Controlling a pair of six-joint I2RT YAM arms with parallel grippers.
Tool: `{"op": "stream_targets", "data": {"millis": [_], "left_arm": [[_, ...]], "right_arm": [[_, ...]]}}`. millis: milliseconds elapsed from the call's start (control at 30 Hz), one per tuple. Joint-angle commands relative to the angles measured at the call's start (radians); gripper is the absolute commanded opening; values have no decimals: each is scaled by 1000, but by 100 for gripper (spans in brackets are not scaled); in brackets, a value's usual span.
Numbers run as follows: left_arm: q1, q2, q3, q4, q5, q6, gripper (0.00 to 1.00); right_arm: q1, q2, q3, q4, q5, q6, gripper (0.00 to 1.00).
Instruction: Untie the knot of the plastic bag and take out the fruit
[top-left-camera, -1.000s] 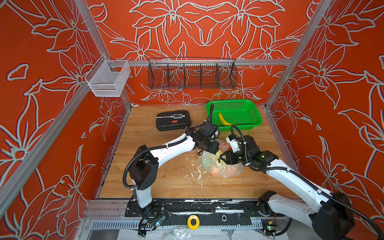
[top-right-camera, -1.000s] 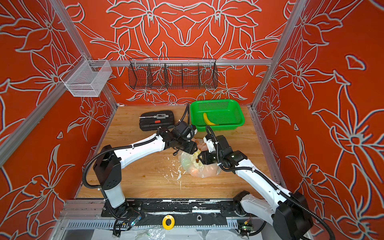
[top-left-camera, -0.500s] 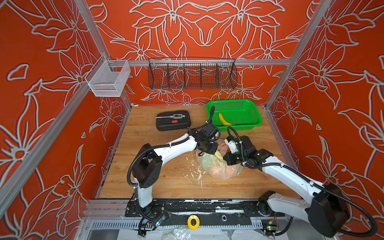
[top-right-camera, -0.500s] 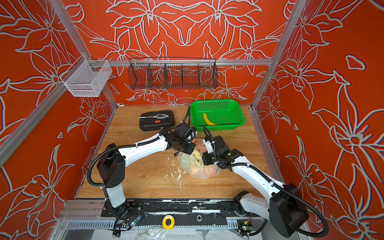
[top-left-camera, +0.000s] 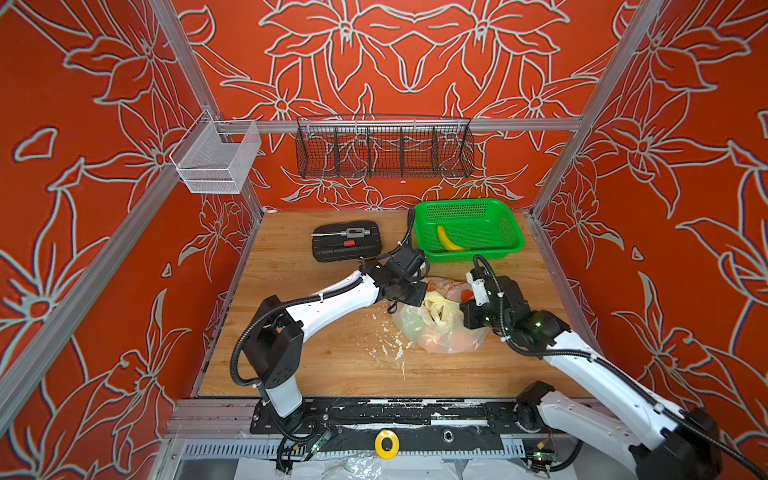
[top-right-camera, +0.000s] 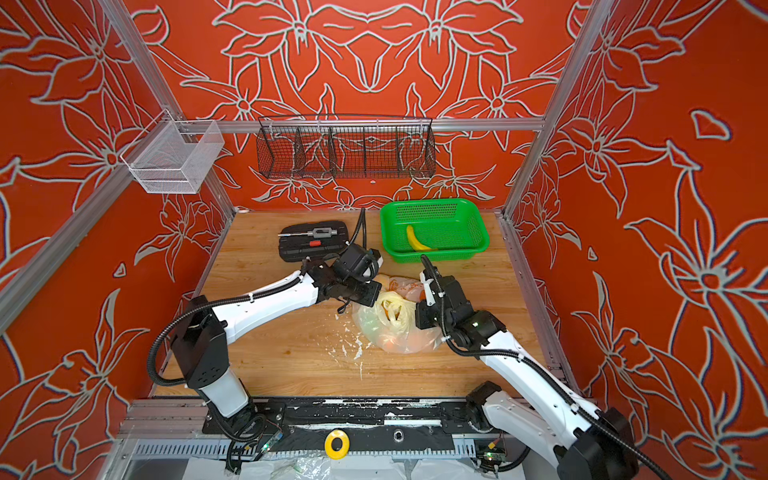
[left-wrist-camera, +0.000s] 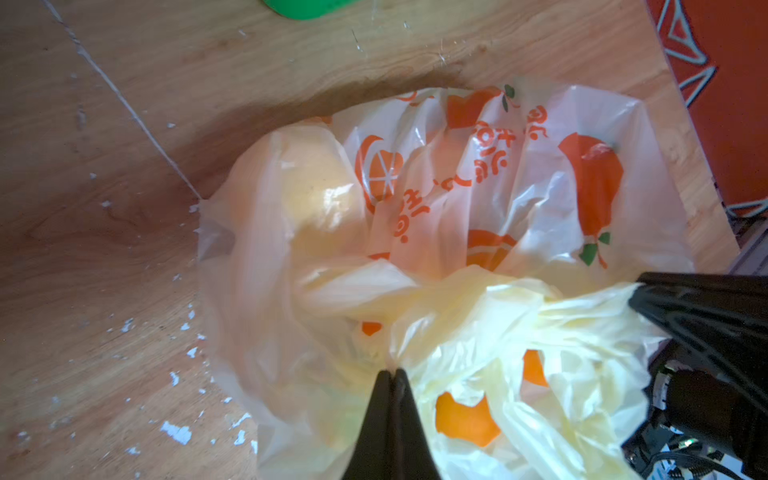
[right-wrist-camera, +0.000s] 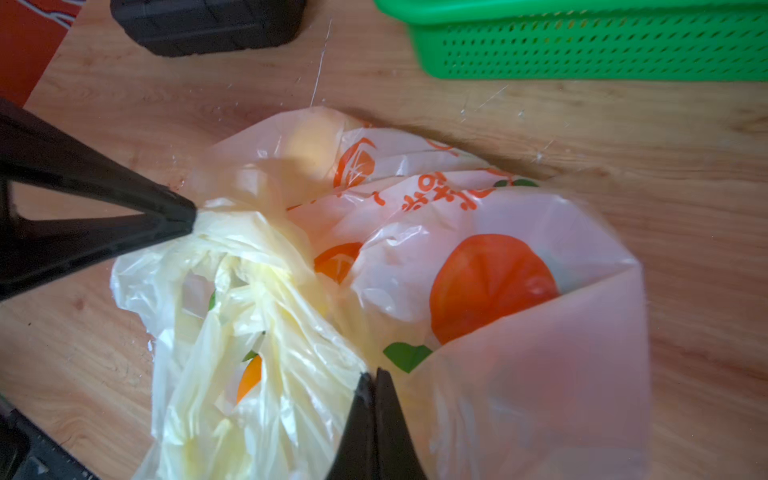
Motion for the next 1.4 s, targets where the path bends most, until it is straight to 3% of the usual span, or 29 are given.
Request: {"op": "stream_targets", "data": {"millis": [0, 167, 300, 367, 433, 500, 600, 700, 900, 1167, 1267, 1367], "left_arm": [[26, -58, -33, 6, -44, -28, 0], [57, -114, -85, 26, -70, -51, 0], [59, -148, -111, 66, -11, -26, 0], [59, -180, -131, 107, 27, 9, 2], [59, -206, -137, 122, 31, 38, 12], [59, -212, -114, 105, 38, 72, 21], [59, -186, -55, 62, 72, 121, 27], [59, -147, -1, 31, 129, 166, 34], [59, -68, 80, 18, 208, 203, 45], [53, 37, 144, -27, 222, 212, 57], [51, 75, 160, -49, 246, 224, 57], [48, 107, 174, -67, 251, 226, 49]], "right_arm": [[0, -62, -29, -21, 135, 31, 0], [0, -124, -54, -32, 195, 41, 0], [0, -152, -57, -22, 165, 34, 2], [0, -167, -52, -18, 158, 42, 9], [0, -180, -41, -12, 123, 37, 19], [0, -190, -21, 5, 42, 16, 32], [1, -188, -7, 42, -47, 2, 45], [1, -163, 8, 81, -132, -23, 55], [1, -47, 67, 66, -180, -55, 57], [3, 86, 97, 44, -208, -65, 59], [2, 115, 93, 41, -218, -63, 59], [2, 130, 88, 39, -215, -60, 52]]}}
